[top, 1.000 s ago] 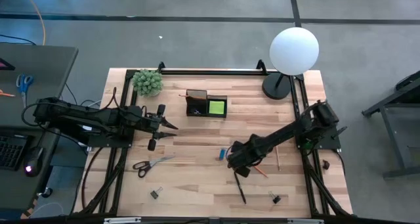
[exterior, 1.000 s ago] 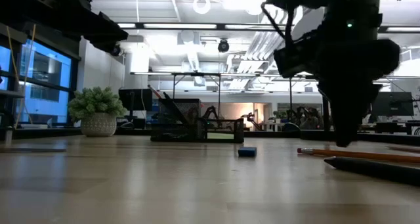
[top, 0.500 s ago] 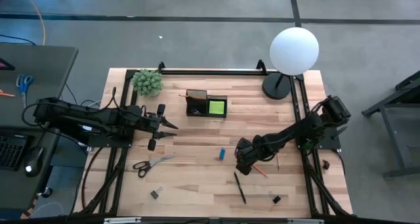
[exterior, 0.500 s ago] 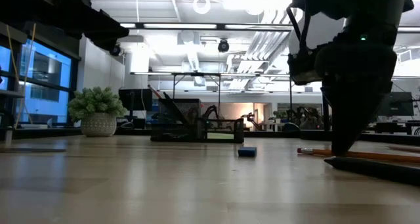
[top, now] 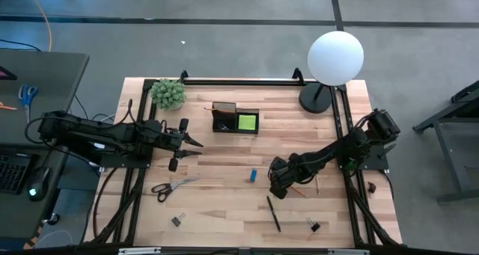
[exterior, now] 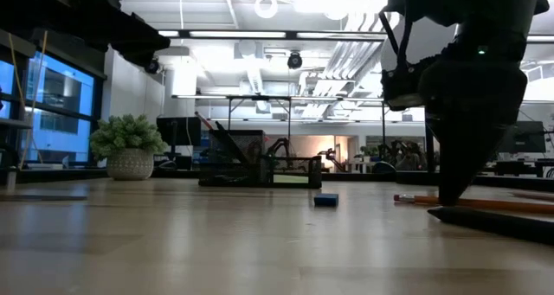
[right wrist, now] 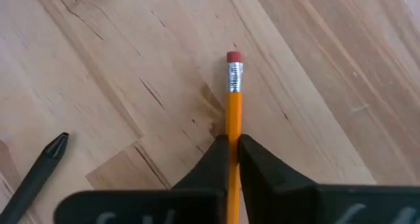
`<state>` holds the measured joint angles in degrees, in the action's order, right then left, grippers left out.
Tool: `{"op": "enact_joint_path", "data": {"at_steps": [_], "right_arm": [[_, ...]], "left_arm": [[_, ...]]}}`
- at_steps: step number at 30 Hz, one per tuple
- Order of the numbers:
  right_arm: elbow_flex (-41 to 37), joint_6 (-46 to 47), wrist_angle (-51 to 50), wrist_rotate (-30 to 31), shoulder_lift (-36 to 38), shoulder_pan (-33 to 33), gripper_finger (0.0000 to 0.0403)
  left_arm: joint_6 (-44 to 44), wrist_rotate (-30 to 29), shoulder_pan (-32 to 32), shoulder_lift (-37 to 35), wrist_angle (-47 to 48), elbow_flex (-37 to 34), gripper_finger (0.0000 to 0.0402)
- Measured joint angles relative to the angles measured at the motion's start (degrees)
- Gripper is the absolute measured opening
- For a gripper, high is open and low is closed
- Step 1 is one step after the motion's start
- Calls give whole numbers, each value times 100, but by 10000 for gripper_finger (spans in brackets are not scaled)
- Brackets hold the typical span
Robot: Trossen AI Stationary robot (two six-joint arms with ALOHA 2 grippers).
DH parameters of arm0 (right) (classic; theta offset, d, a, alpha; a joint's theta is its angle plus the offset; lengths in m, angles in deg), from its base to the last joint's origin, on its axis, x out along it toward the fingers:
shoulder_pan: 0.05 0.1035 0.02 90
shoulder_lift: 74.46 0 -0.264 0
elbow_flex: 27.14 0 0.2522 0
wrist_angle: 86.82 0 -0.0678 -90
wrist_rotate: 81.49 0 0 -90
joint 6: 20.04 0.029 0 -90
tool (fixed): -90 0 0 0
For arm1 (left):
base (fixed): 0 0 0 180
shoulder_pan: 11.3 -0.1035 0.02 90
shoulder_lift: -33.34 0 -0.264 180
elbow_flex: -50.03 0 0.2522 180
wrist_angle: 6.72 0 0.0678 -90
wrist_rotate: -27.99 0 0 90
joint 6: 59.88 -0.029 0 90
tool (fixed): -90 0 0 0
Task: Pick and place office supplies into organizer
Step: Put the yellow pencil into the organizer bin
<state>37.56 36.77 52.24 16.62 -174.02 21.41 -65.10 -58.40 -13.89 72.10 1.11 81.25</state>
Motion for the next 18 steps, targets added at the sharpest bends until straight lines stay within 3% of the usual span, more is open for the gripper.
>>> {"op": "enact_joint_path", "data": {"at_steps": [5, 10, 18], "right_arm": [[74, -139, -119, 108, -10, -9, 17], [657, -528, -760, 389, -81, -20, 6], [1877, -2001, -761, 2229, -46, -96, 3]], "left_arm": [[2, 2, 0, 0, 2, 0, 106], [0, 1, 0, 0, 3, 0, 106], [0, 0, 0, 0, -4, 0, 106]]}}
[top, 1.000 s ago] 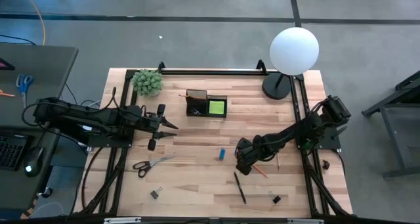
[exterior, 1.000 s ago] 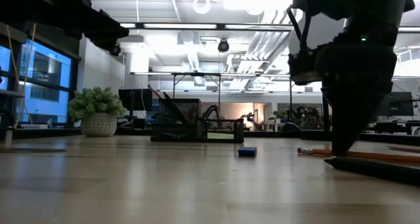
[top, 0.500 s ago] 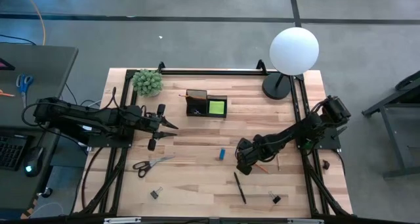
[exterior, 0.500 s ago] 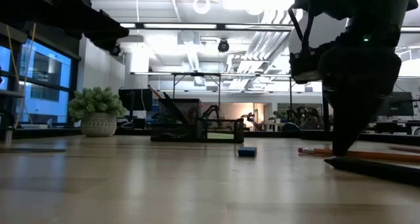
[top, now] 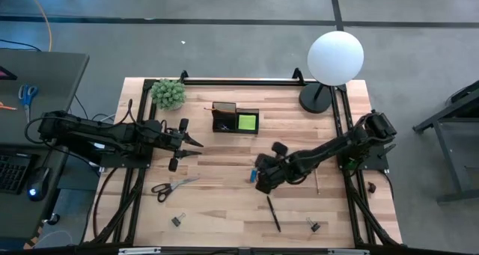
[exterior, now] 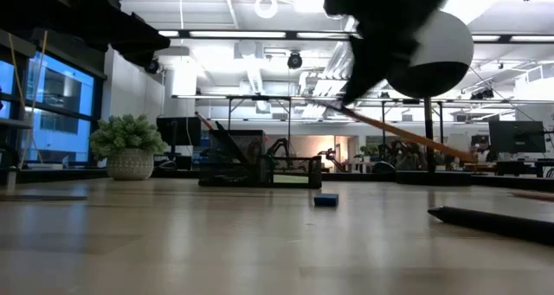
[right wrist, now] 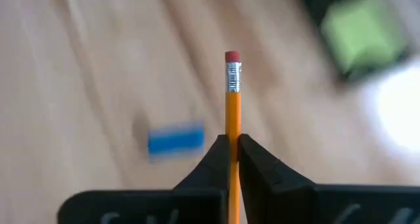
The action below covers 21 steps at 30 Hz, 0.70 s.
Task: Pick and place office supplies into organizer
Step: Put the yellow pencil into the organizer bin
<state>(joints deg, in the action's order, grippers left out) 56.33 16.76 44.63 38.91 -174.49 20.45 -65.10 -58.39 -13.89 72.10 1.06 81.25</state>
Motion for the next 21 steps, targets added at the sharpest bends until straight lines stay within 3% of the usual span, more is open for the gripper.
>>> {"op": "enact_joint_path", "data": {"at_steps": [3, 5, 13, 17, 21], "right_arm": [[137, -872, 736, 578, 0, -260, 8], [139, -1518, 1547, 434, 0, -556, 9], [139, -3554, 4449, -1137, 2, -2088, 3], [152, -3849, 5609, -2139, -178, -2781, 1], [136, -4128, 6109, -2520, -447, -3226, 1]], "left_arm": [[0, 0, 0, 0, -26, 0, 106], [-2, -1, 0, 0, -33, 0, 106], [-42, -1, 0, 0, -29, 0, 106], [-46, 1, 0, 2, -99, 0, 106], [-50, 0, 0, 15, -127, 2, 106]]}}
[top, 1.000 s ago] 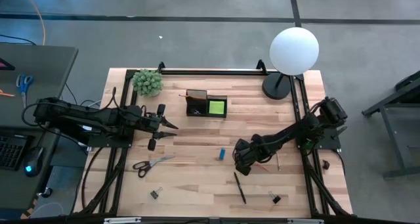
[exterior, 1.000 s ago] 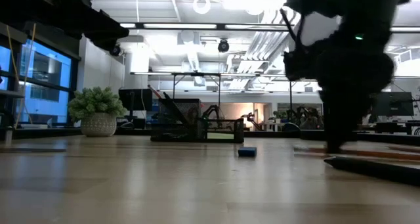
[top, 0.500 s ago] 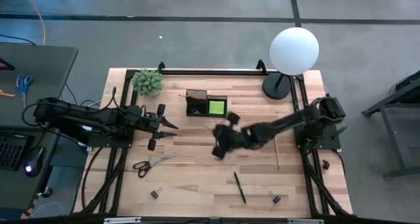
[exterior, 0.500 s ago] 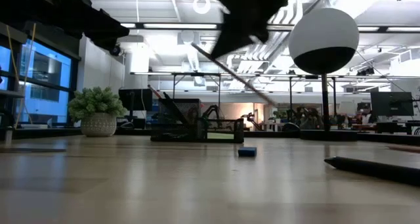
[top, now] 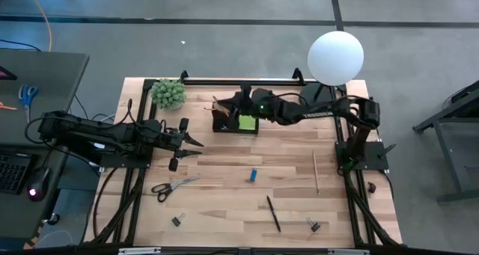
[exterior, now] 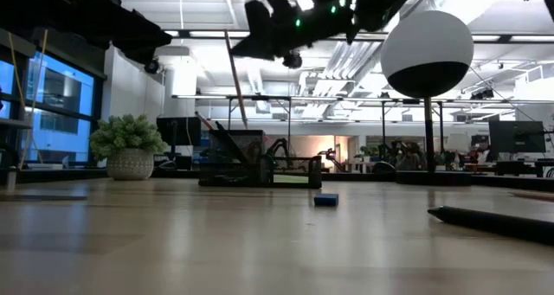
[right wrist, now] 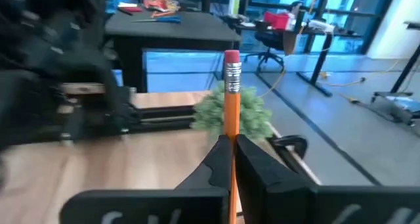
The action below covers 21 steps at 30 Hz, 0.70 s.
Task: Pick and place office supplies into organizer
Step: Put the yellow pencil into the organizer bin
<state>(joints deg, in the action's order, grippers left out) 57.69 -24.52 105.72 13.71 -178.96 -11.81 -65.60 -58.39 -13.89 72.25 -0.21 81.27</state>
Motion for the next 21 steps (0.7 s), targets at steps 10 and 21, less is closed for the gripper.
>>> {"op": "enact_joint_path", "data": {"at_steps": [10, 21], "right_arm": [[4, 124, 482, -501, -518, -568, 0], [4, 608, 55, -718, -810, -623, 17]], "left_arm": [[-4, -13, 0, 2, -7, 0, 106], [-4, -18, -2, 35, -7, 0, 106]]}}
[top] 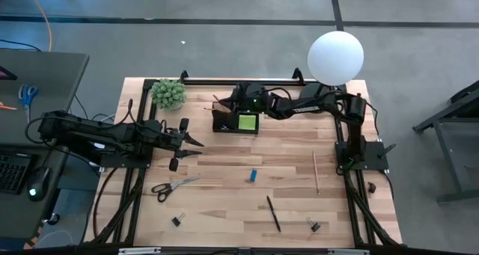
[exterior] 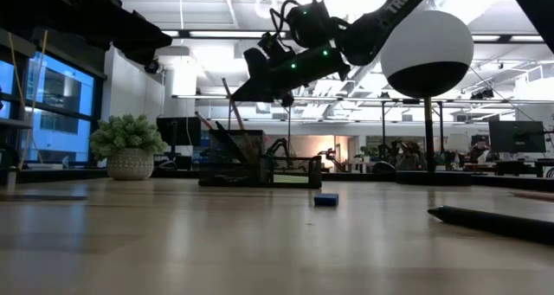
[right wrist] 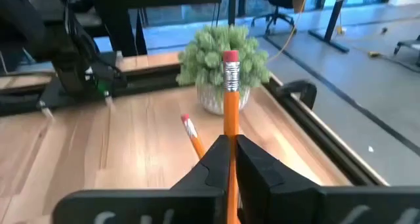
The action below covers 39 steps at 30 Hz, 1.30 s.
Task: Pick and place office supplies into organizer
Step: Put the yellow pencil into the organizer bin, then put the blue eraser into the organizer bin
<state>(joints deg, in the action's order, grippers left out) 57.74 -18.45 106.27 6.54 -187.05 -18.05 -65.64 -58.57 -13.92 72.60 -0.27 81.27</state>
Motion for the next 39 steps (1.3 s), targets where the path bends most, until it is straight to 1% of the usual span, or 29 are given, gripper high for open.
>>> {"op": "enact_joint_path", "data": {"at_steps": [11, 14, 18, 21, 25, 31, 35, 37, 39], "right_arm": [[2, 117, -168, -19, 15, 4, 114], [2, 117, -186, -36, 33, 31, 130], [6, 60, -252, -36, 241, 163, 140], [18, -192, -828, 23, 632, 345, 138], [22, -288, -2178, 165, 1050, 659, 131], [17, 388, -3878, 162, 1115, 1323, 130], [13, 574, -4583, 288, 1115, 1826, 129], [11, 501, -4722, 357, 1115, 2073, 129], [11, 461, -4759, 574, 1077, 2289, 129]], "left_arm": [[0, 0, 1, 0, 5, 0, 106], [0, 0, 0, 0, 17, 0, 106], [0, 0, 2, 0, 61, 0, 106], [2, 0, 2, 0, 133, 0, 106], [-2, -1, 1, 0, 147, 0, 106], [2, 0, 0, 0, 131, 0, 106], [21, 0, 2, 0, 108, 0, 106], [22, -2, 1, 0, 62, 0, 106], [22, -2, 2, 0, -6, 0, 106]]}}
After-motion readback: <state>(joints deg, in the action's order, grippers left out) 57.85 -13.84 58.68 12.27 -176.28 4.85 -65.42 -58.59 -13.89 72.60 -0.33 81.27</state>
